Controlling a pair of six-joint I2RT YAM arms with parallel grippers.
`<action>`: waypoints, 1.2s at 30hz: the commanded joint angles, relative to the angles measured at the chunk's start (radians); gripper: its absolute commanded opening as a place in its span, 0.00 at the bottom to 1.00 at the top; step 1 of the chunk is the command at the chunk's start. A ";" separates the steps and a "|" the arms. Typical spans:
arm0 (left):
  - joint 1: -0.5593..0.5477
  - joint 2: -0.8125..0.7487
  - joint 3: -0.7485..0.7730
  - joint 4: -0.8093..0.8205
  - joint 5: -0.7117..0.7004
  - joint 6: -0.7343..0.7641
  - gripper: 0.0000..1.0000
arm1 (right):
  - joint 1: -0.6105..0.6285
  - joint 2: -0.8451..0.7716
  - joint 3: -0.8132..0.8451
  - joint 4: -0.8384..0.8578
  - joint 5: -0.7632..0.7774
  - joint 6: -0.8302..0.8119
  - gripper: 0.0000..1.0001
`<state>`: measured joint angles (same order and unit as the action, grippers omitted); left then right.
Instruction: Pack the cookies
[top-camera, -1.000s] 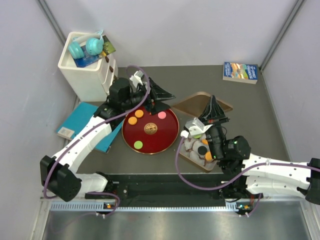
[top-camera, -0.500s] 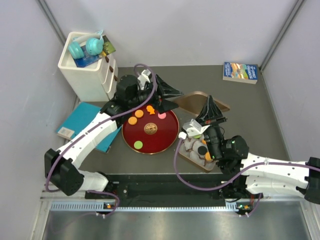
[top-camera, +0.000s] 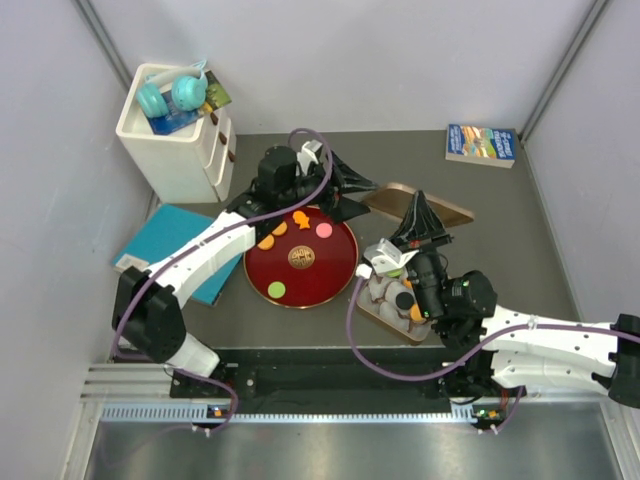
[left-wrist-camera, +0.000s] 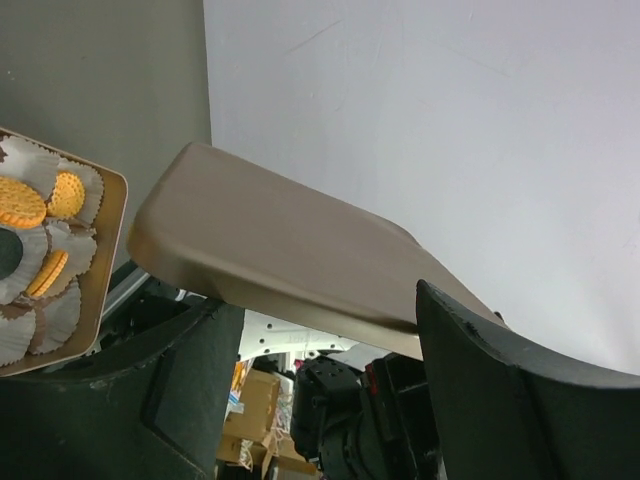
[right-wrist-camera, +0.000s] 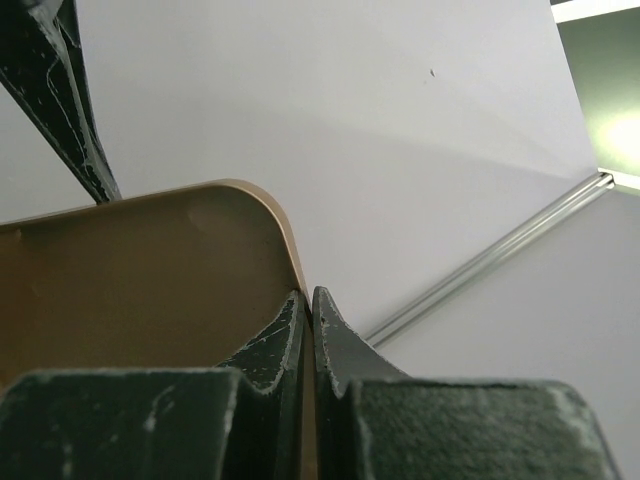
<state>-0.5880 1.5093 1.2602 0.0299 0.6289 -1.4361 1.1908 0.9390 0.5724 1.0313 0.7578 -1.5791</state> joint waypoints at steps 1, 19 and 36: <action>-0.004 0.070 0.060 0.080 0.046 -0.015 0.73 | 0.009 -0.016 0.076 0.050 -0.067 0.004 0.00; -0.003 0.200 0.150 0.203 0.121 -0.086 0.02 | 0.009 -0.006 0.106 0.024 -0.103 -0.001 0.00; 0.037 0.212 0.038 0.425 0.118 -0.092 0.00 | 0.010 -0.100 0.332 -0.708 0.144 0.623 0.66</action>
<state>-0.5491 1.7012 1.3422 0.3710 0.6556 -1.6440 1.1961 0.8993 0.6971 0.5549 0.8448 -1.2816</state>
